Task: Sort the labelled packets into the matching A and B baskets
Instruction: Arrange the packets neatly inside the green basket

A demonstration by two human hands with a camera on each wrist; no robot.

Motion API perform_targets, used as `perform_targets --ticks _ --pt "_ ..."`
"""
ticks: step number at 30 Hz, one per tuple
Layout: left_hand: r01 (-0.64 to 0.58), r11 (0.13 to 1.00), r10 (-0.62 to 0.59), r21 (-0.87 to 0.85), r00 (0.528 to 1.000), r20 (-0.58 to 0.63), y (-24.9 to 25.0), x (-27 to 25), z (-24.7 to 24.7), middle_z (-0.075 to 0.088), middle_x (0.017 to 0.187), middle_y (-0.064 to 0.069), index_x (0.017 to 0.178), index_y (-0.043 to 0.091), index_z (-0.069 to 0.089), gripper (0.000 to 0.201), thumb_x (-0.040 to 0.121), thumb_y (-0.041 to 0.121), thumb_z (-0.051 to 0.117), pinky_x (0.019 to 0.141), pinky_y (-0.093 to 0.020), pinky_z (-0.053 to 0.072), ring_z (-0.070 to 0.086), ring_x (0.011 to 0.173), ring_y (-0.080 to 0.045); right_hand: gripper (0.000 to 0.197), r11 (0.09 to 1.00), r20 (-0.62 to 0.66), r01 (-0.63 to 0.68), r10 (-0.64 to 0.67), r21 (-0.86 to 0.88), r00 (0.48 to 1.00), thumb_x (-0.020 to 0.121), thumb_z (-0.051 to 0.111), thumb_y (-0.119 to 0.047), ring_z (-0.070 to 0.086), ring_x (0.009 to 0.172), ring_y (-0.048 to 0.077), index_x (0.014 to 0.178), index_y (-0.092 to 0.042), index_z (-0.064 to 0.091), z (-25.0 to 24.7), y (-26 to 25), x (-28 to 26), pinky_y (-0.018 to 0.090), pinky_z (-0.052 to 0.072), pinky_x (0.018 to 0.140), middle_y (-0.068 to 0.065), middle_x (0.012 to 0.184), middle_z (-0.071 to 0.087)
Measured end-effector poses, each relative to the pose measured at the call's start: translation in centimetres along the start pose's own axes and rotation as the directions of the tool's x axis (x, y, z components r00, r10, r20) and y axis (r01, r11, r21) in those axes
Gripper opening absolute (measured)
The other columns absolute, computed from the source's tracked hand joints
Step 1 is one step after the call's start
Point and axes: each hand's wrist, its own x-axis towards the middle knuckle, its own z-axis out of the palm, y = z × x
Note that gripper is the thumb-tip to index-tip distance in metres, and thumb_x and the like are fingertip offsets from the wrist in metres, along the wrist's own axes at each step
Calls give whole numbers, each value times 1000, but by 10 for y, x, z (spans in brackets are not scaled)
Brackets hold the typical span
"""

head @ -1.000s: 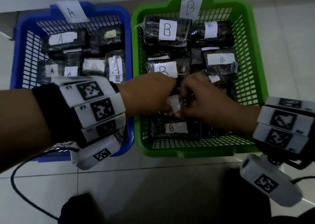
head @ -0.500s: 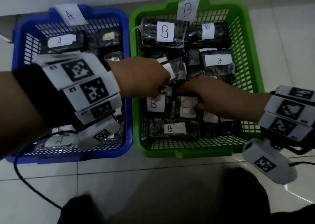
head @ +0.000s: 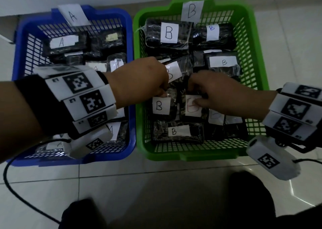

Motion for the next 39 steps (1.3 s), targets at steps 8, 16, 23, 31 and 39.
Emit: perform_targets --ticks 8,16,23,31,39 --pt "-113 980 120 167 992 -35 8 -14 11 53 120 -2 124 18 50 47 87 45 58 78 -32 47 55 106 -21 56 974 -31 132 -140 -185 990 80 71 -24 46 112 25 129 -18 44 -30 2 37 40 44 92 7 129 42" --pt "-189 895 217 404 976 -25 15 -27 23 54 117 -10 131 9 45 86 68 64 65 86 -38 45 52 104 -26 39 980 -61 -97 109 173 992 80 72 -18 51 87 13 116 -20 58 -32 18 52 20 33 70 -2 99 55" --pt "-176 926 154 334 984 90 23 -15 23 48 123 -7 133 11 40 61 86 45 58 89 -38 49 52 107 -23 32 952 -88 -104 135 287 987 81 70 -13 52 89 13 111 -16 60 -32 21 48 9 37 64 1 98 54" --pt "-150 971 206 185 919 -337 2 -3 -1 61 101 -10 109 12 57 37 86 40 51 63 -34 45 59 85 -26 33 980 -77 -68 84 188 994 84 68 -18 48 97 6 117 -20 64 -29 23 44 20 36 84 -9 103 53" --pt "206 978 -183 35 925 -334 -39 40 -22 38 141 -16 144 12 29 74 84 41 60 107 -48 19 33 132 -31 13 894 -431 -48 261 446 864 88 57 -10 53 71 -3 99 -15 61 -46 26 38 7 46 65 -10 82 57"
